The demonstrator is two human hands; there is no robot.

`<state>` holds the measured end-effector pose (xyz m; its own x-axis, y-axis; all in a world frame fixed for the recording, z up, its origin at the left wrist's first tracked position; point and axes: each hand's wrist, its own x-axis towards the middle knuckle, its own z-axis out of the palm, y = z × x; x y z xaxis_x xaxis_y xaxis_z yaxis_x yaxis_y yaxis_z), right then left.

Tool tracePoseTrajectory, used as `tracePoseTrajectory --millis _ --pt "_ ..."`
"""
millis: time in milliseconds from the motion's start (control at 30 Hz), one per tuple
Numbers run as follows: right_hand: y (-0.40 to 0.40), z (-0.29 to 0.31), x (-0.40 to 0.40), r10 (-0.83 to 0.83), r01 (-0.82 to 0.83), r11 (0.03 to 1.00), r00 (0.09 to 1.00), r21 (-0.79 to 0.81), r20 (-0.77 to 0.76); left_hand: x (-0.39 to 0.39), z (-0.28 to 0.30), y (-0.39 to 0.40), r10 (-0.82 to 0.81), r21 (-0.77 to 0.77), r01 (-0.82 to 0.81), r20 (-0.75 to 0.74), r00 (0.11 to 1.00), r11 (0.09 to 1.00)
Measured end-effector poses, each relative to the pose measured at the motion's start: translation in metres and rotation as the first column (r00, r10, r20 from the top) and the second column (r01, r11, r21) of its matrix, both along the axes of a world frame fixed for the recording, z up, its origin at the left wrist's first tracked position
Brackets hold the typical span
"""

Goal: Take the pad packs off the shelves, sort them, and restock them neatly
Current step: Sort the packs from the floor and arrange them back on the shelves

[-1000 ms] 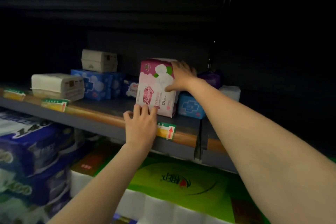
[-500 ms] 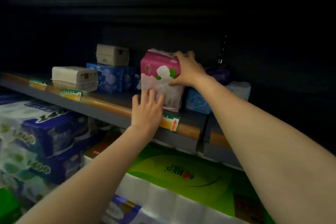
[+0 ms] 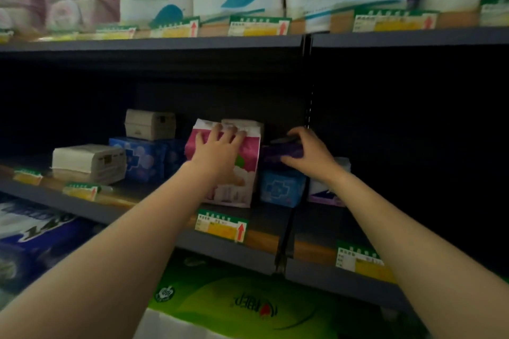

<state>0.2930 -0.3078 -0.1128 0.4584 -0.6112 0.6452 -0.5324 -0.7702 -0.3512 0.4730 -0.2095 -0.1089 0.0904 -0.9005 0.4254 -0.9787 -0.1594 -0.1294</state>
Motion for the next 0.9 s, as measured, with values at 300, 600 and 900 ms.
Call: tracePoseTrajectory --millis 300,600,900 --pt "-0.051 -0.025 0.022 -0.128 0.190 0.979 0.863 0.079 -0.488 -0.002 -0.011 -0.023 0.032 -0.040 -0.031 0.012 0.999 0.999" --pt "-0.034 -0.035 0.040 -0.260 0.355 0.934 0.722 0.022 -0.641 -0.003 -0.016 -0.020 0.069 -0.099 -0.061 0.084 0.994 0.993" --pt "0.005 -0.030 0.020 -0.298 0.382 0.921 0.814 0.072 -0.499 -0.010 -0.013 0.011 0.183 -0.163 -0.147 0.231 0.956 0.976"
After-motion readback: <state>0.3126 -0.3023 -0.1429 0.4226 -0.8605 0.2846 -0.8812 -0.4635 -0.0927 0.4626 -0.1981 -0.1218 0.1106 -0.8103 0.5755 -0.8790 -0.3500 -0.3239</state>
